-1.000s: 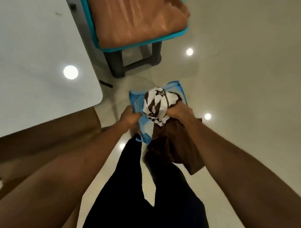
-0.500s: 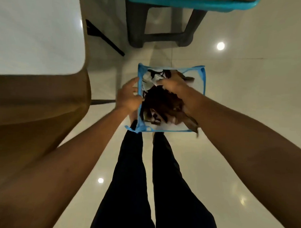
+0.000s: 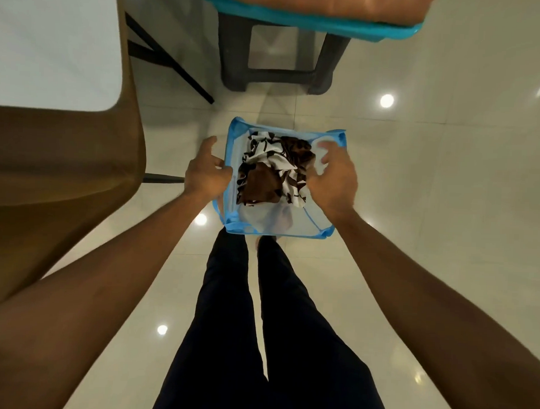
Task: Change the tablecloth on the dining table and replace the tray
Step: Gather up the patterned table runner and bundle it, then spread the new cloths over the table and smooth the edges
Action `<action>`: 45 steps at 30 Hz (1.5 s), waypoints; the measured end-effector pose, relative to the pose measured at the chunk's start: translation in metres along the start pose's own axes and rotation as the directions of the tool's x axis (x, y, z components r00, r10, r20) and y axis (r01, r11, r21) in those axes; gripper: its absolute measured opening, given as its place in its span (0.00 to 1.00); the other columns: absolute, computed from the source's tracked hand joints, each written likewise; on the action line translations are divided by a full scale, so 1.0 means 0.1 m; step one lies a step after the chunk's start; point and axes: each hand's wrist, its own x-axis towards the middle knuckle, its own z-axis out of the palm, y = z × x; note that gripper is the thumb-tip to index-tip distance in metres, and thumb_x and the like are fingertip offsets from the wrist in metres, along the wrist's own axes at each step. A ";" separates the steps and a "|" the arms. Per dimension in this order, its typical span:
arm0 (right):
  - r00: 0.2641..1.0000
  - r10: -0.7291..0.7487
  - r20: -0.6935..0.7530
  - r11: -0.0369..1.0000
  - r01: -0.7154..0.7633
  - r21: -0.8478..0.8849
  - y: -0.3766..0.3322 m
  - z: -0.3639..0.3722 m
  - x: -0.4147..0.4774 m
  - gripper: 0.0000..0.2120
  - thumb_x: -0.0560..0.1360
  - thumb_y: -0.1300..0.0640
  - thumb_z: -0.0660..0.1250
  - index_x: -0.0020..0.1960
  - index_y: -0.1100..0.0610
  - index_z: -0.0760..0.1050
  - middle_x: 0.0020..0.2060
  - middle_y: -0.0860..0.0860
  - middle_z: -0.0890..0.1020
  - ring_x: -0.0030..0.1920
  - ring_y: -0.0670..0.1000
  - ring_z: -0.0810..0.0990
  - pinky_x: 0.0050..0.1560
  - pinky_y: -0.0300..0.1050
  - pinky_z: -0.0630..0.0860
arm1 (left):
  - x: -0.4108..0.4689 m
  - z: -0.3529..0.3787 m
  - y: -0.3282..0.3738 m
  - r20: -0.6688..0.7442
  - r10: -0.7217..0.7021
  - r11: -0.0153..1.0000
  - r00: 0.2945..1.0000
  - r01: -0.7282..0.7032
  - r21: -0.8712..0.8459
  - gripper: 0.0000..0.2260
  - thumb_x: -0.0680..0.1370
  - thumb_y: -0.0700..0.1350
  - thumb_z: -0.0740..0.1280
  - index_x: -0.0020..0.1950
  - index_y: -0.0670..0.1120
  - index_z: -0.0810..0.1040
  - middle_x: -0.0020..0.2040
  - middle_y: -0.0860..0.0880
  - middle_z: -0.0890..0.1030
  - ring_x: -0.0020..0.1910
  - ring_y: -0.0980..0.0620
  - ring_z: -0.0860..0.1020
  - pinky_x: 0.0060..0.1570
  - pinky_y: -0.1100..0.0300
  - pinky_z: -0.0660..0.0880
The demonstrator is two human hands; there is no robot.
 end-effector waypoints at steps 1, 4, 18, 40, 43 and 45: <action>0.993 -0.040 -0.112 0.998 0.034 -0.054 0.02 -0.05 -0.06 0.24 0.73 0.54 0.72 0.67 0.48 0.72 0.54 0.50 0.77 0.52 0.51 0.77 0.46 0.47 0.77 | -0.02 0.01 -0.01 -0.021 -0.016 1.000 1.000 0.016 0.004 0.28 0.77 0.43 0.67 0.76 0.53 0.64 0.40 0.56 0.77 0.44 0.49 0.79 0.48 0.56 0.79; 0.985 0.045 -0.166 0.984 -0.072 -0.160 0.15 -0.15 -0.16 0.34 0.71 0.52 0.75 0.73 0.49 0.65 0.60 0.53 0.73 0.56 0.53 0.73 0.45 0.48 0.75 | -0.07 0.07 -0.09 0.062 -0.073 0.997 0.995 0.074 -0.007 0.17 0.77 0.45 0.66 0.66 0.52 0.74 0.41 0.50 0.82 0.45 0.47 0.83 0.49 0.49 0.82; 0.952 0.306 0.004 0.942 -0.302 -0.143 0.81 -0.46 -0.20 0.16 0.80 0.60 0.61 0.66 0.53 0.74 0.55 0.55 0.82 0.53 0.60 0.81 0.48 0.49 0.74 | -0.32 0.50 0.07 0.237 -0.051 0.996 0.970 0.031 0.087 0.11 0.78 0.39 0.66 0.60 0.46 0.77 0.51 0.42 0.82 0.45 0.46 0.84 0.41 0.48 0.84; 0.978 0.209 0.019 0.860 -0.193 0.473 -0.87 -1.77 0.53 0.08 0.70 0.48 0.74 0.47 0.48 0.81 0.39 0.46 0.84 0.45 0.51 0.83 0.54 0.53 0.80 | -0.48 -1.05 2.19 0.017 0.383 0.922 0.924 -0.381 -0.071 0.03 0.79 0.42 0.68 0.48 0.49 0.77 0.39 0.53 0.78 0.40 0.52 0.77 0.39 0.63 0.74; 0.997 -0.073 -0.032 0.966 0.078 0.245 -1.26 -1.83 0.87 0.18 0.70 0.53 0.77 0.58 0.52 0.81 0.50 0.49 0.84 0.51 0.51 0.81 0.52 0.49 0.78 | -0.09 -1.14 2.53 -0.144 0.297 0.936 0.944 -0.318 -0.152 0.08 0.77 0.46 0.70 0.54 0.46 0.76 0.51 0.51 0.78 0.52 0.51 0.77 0.47 0.64 0.73; 0.936 -0.326 -0.135 0.939 0.337 0.067 -1.47 -1.73 1.16 0.22 0.66 0.54 0.75 0.59 0.55 0.82 0.52 0.53 0.85 0.53 0.54 0.81 0.53 0.50 0.77 | 0.25 -1.17 2.75 -0.236 0.183 0.957 0.954 -0.228 -0.178 0.18 0.75 0.47 0.71 0.63 0.48 0.75 0.60 0.50 0.77 0.58 0.50 0.76 0.56 0.58 0.73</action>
